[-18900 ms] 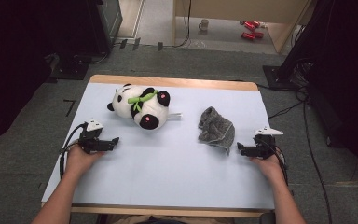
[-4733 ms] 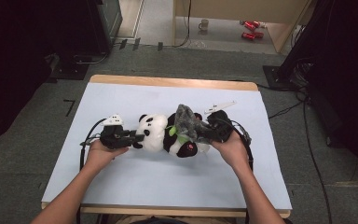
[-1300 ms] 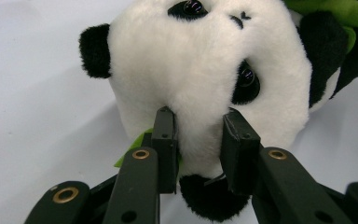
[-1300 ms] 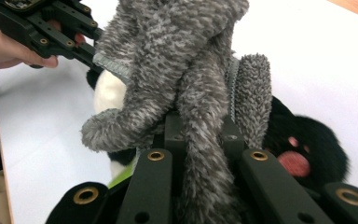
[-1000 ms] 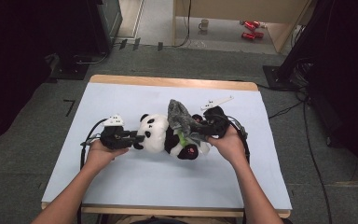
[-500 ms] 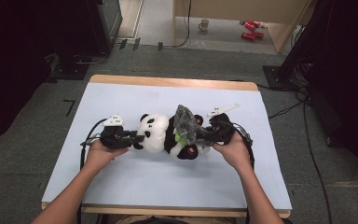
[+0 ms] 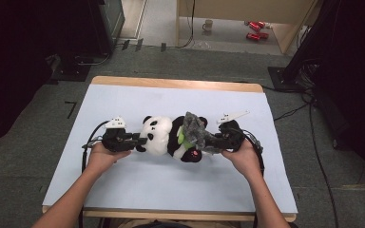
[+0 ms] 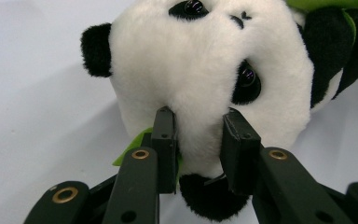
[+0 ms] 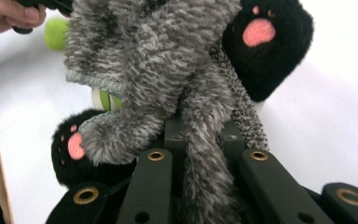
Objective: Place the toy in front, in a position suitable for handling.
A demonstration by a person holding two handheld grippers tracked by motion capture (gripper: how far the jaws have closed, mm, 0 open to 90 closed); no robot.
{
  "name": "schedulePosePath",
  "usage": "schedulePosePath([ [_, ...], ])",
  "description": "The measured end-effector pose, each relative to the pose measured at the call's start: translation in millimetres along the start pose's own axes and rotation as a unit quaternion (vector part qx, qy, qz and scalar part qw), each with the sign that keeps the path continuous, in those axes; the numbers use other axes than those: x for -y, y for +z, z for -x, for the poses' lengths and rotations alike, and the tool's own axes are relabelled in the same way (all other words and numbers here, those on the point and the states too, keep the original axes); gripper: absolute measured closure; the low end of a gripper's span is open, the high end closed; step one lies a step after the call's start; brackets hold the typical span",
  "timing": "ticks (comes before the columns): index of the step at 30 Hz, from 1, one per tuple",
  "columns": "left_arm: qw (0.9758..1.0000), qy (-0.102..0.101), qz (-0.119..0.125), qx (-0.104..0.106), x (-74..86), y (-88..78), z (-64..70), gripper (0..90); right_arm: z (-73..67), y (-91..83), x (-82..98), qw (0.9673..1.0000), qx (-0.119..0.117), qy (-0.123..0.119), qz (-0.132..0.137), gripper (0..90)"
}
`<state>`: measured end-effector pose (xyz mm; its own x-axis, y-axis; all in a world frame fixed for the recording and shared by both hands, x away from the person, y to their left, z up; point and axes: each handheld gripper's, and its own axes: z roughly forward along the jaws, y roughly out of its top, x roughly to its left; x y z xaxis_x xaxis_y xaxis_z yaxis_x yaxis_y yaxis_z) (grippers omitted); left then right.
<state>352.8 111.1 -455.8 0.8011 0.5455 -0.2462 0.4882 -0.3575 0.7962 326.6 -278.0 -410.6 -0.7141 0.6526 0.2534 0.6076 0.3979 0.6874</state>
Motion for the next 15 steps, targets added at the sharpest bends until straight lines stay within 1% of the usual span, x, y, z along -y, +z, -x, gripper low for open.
schedulePosePath([
  [3, 1.0, -0.002, 0.002, 0.001, 0.6, 0.1, -0.8, 69.7, 0.4, -2.5, 4.1, 0.9999, 0.01, -0.002, -0.006, 80.0],
  [6, 1.0, -0.004, 0.004, 0.002, 1.1, 0.1, -1.8, 69.6, 3.4, -3.3, 6.3, 0.9999, 0.012, 0.002, -0.012, 80.0],
  [10, 0.9999, -0.007, 0.007, 0.004, 1.3, 0.6, -3.4, 69.6, 6.8, -5.5, 7.3, 0.9996, 0.019, -0.001, -0.022, 80.0],
  [15, 0.9999, -0.008, 0.006, 0.002, 1.6, 0.0, -3.3, 69.6, 12.0, -3.0, 9.8, 0.9996, 0.019, 0.007, -0.02, 79.9],
])
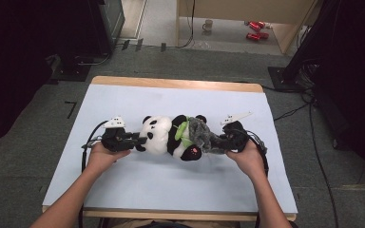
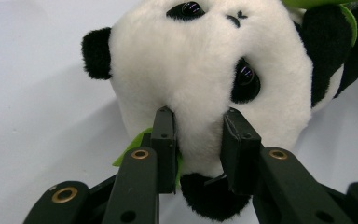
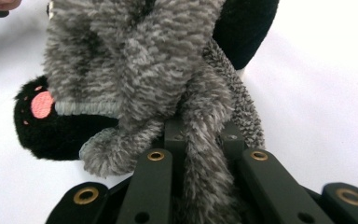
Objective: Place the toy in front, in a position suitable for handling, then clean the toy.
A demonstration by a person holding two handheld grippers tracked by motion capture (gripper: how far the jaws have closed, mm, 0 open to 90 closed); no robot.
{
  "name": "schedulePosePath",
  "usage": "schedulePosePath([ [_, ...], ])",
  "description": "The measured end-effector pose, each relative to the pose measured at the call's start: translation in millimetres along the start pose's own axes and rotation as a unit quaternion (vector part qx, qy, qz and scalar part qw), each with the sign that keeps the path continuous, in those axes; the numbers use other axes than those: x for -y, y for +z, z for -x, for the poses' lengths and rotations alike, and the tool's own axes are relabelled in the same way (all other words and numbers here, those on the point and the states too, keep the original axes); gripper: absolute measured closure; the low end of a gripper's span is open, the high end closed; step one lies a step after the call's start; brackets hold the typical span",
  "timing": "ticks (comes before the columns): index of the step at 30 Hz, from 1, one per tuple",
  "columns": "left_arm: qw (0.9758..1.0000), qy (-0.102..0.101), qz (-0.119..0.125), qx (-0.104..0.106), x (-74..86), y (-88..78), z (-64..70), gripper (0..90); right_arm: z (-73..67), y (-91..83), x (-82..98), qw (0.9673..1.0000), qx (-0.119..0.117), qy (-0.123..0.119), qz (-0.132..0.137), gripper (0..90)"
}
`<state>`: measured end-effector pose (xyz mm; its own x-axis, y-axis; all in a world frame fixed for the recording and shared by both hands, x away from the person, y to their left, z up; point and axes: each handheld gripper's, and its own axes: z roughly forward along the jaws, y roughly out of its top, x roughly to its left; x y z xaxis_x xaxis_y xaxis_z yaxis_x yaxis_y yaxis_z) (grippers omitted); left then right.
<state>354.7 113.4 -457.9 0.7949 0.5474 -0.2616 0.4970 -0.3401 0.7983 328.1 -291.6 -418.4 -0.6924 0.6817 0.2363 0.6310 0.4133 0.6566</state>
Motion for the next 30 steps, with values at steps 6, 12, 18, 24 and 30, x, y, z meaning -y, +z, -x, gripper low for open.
schedulePosePath([
  [6, 1.0, -0.003, 0.001, -0.002, -0.8, 0.4, -0.1, 69.6, 2.0, -0.3, 3.9, 1.0, 0.005, 0.001, 0.003, 79.9],
  [12, 1.0, -0.003, -0.003, -0.005, -1.8, 0.1, 0.0, 69.7, 6.5, -6.8, 12.4, 0.9995, 0.029, 0.01, -0.012, 79.9],
  [18, 1.0, -0.006, -0.001, -0.006, -2.1, 0.1, -0.5, 69.8, 16.8, -17.1, 19.5, 0.9969, 0.073, 0.018, -0.025, 79.8],
  [24, 0.9998, -0.016, 0.002, -0.011, -3.4, 0.5, -1.3, 70.0, 16.2, -36.8, 19.5, 0.9977, 0.061, 0.029, 0.012, 79.8],
  [30, 0.9993, -0.035, 0.0, -0.013, -9.6, 2.9, -4.6, 71.6, 0.9, -57.8, 8.3, 0.9968, 0.045, 0.029, 0.06, 79.8],
])
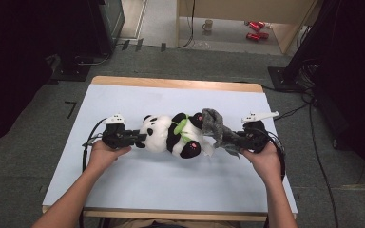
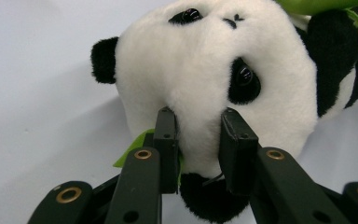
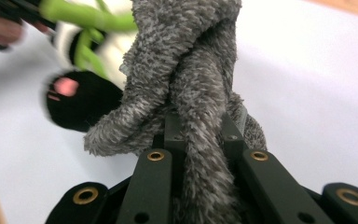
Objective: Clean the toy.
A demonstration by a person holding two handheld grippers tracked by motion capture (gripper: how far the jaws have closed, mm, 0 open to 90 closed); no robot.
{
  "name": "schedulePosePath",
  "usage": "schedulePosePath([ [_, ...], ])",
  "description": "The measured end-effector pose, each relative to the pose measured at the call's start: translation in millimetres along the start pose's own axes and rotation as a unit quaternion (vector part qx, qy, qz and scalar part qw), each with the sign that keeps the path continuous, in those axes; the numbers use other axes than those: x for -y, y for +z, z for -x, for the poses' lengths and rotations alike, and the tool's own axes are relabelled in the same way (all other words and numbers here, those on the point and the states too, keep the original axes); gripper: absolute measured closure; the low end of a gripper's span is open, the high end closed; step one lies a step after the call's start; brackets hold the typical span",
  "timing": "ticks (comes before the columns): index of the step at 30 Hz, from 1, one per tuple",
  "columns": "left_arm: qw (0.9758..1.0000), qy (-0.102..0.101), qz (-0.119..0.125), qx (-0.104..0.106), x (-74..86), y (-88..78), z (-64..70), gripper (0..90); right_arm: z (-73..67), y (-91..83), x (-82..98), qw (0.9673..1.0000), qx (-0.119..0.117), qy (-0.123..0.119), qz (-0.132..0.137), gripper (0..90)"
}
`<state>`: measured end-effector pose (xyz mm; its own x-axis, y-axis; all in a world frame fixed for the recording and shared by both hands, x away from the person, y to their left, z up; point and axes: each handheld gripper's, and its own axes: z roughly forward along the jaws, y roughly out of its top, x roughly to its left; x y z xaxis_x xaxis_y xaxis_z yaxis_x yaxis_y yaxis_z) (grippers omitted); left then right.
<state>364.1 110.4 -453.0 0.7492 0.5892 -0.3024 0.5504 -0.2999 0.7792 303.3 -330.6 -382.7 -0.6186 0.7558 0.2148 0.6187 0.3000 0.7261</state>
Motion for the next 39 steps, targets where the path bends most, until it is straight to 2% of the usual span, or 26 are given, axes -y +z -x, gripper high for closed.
schedulePosePath([
  [2, 1.0, -0.007, -0.001, -0.007, -3.9, 1.9, -0.8, 72.0, -4.6, -3.0, -4.5, 0.9999, -0.007, -0.002, 0.01, 79.7],
  [6, 0.9998, -0.017, -0.003, -0.006, -7.8, 3.4, -2.9, 72.1, -17.7, -6.2, -14.8, 0.9996, -0.017, -0.012, 0.021, 79.7],
  [12, 0.9998, -0.014, -0.008, -0.013, -9.5, 4.2, -2.3, 72.0, -40.2, -3.6, -32.3, 0.9983, -0.037, -0.034, 0.029, 79.7],
  [18, 0.9998, -0.011, -0.008, -0.016, -8.9, 4.9, -2.0, 72.0, -68.9, 11.0, -46.8, 0.9954, -0.064, -0.067, 0.021, 79.7],
  [22, 0.9998, -0.009, -0.01, -0.017, -8.9, 5.0, -2.1, 72.0, -82.3, 25.0, -45.4, 0.9937, -0.072, -0.086, -0.002, 79.7],
  [26, 0.9997, -0.005, -0.012, -0.018, -8.6, 5.4, -1.2, 71.9, -79.1, 40.0, -36.7, 0.9938, -0.079, -0.075, -0.02, 79.8],
  [30, 0.9997, 0.004, -0.013, -0.02, -8.3, 6.2, 0.0, 71.9, -70.8, 47.2, -29.3, 0.9939, -0.09, -0.061, -0.021, 79.8],
  [39, 0.9997, 0.008, -0.014, -0.018, -7.6, 6.4, 0.3, 71.5, -58.4, 40.9, -19.1, 0.995, -0.079, -0.054, -0.029, 79.8],
])
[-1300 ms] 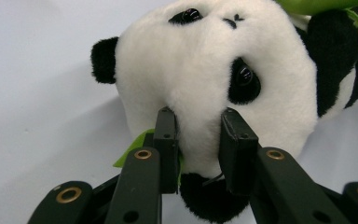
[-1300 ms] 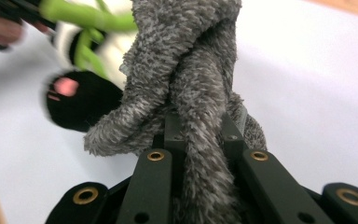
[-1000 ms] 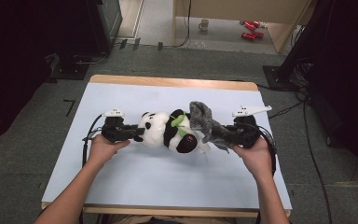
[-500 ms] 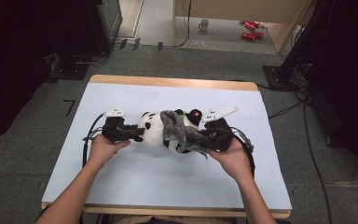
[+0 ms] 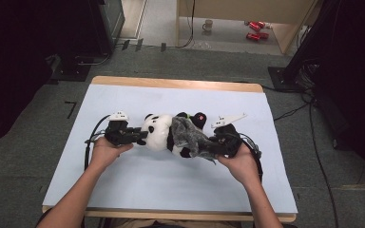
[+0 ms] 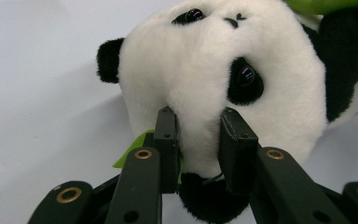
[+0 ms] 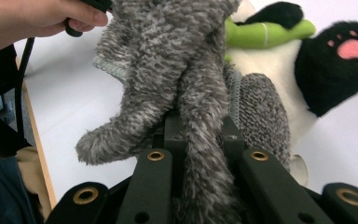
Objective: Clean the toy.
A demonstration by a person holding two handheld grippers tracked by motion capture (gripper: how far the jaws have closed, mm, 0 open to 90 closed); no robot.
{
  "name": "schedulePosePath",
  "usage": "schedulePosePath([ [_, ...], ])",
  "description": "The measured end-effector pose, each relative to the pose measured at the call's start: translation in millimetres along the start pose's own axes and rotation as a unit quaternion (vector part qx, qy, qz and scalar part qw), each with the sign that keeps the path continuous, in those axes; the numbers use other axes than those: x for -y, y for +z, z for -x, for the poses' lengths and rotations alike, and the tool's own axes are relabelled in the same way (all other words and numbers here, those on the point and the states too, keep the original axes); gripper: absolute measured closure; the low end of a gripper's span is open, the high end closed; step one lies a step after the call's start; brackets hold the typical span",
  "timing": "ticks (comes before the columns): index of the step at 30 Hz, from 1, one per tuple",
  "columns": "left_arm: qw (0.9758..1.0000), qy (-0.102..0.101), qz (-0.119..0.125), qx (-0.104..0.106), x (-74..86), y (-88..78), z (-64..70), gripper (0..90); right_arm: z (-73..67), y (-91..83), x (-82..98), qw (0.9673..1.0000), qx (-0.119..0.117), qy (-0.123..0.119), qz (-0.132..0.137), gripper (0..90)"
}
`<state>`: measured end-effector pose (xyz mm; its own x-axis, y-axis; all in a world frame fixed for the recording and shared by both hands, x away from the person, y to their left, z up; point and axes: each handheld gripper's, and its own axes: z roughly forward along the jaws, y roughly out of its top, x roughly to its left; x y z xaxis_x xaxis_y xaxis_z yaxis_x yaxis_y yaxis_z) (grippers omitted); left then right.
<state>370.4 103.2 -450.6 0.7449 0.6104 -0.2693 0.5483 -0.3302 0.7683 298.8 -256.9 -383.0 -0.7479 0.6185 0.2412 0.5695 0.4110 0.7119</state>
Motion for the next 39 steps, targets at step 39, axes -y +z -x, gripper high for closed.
schedulePosePath([
  [39, 1.0, -0.004, 0.004, -0.004, 2.2, -0.9, -1.2, 70.8, -23.7, -13.7, -25.4, 0.9992, 0.007, -0.03, 0.026, 79.9],
])
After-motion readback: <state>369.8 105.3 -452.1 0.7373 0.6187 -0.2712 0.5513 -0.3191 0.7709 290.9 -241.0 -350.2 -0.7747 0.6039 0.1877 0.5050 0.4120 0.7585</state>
